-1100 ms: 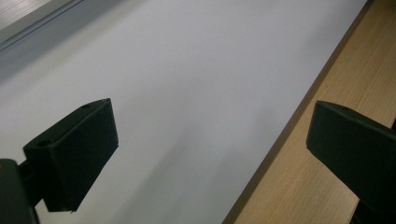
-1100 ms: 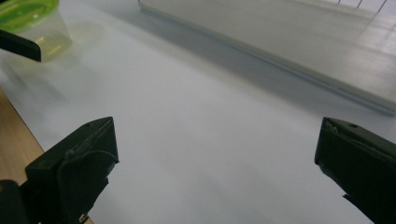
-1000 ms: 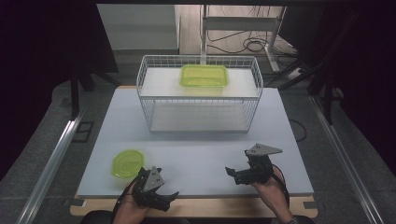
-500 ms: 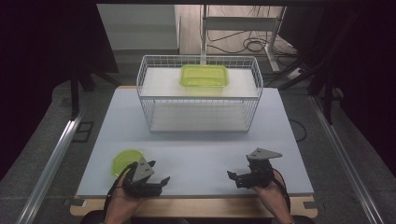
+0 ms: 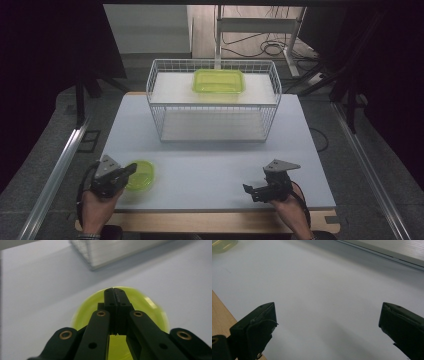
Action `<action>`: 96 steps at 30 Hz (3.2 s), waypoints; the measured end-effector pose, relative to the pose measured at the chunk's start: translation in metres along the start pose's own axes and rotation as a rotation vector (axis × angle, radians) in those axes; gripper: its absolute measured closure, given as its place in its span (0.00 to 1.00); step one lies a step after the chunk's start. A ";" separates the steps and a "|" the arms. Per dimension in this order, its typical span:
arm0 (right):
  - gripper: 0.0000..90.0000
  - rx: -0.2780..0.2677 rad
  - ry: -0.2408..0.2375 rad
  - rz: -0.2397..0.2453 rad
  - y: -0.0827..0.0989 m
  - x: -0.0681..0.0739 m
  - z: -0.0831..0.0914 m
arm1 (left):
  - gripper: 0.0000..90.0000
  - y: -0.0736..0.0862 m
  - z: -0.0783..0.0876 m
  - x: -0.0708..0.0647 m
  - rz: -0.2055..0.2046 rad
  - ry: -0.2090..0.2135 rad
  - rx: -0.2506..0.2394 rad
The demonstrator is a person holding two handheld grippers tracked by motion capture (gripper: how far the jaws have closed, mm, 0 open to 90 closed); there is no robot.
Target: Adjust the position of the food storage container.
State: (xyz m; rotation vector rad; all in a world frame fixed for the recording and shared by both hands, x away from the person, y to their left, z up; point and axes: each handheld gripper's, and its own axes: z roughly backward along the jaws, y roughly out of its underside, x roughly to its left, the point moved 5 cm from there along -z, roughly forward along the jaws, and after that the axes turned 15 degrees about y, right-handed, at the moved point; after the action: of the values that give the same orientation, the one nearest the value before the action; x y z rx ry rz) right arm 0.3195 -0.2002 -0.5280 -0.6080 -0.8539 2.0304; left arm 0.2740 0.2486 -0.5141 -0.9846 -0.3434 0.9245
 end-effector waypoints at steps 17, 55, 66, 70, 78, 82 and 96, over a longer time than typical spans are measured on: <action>0.03 0.042 -0.005 0.023 0.006 0.002 -0.005 | 1.00 0.032 0.000 0.032 0.081 -0.117 0.092; 0.04 0.053 -0.009 0.032 0.007 0.003 -0.006 | 1.00 0.031 -0.064 -0.033 -0.027 0.205 0.297; 0.04 0.056 -0.011 0.023 0.008 0.001 -0.007 | 1.00 0.014 -0.093 -0.064 -0.078 0.277 0.290; 0.04 0.054 -0.013 0.020 0.008 0.000 -0.007 | 1.00 0.009 -0.104 -0.077 -0.090 0.311 0.284; 0.04 0.058 -0.011 0.021 0.010 -0.003 -0.008 | 0.99 0.004 -0.119 -0.101 -0.131 0.361 0.295; 0.04 0.056 -0.008 0.020 0.010 -0.005 -0.009 | 0.98 0.002 -0.126 -0.113 -0.157 0.380 0.302; 0.06 0.052 -0.030 -0.013 0.012 -0.012 -0.011 | 0.88 0.002 -0.135 -0.138 -0.205 0.385 0.305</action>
State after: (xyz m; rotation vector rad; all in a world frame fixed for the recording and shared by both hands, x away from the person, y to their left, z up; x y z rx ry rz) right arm 0.3268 -0.2113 -0.5430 -0.5427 -0.8182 2.0484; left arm 0.2766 0.0634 -0.5684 -0.8057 0.0236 0.5635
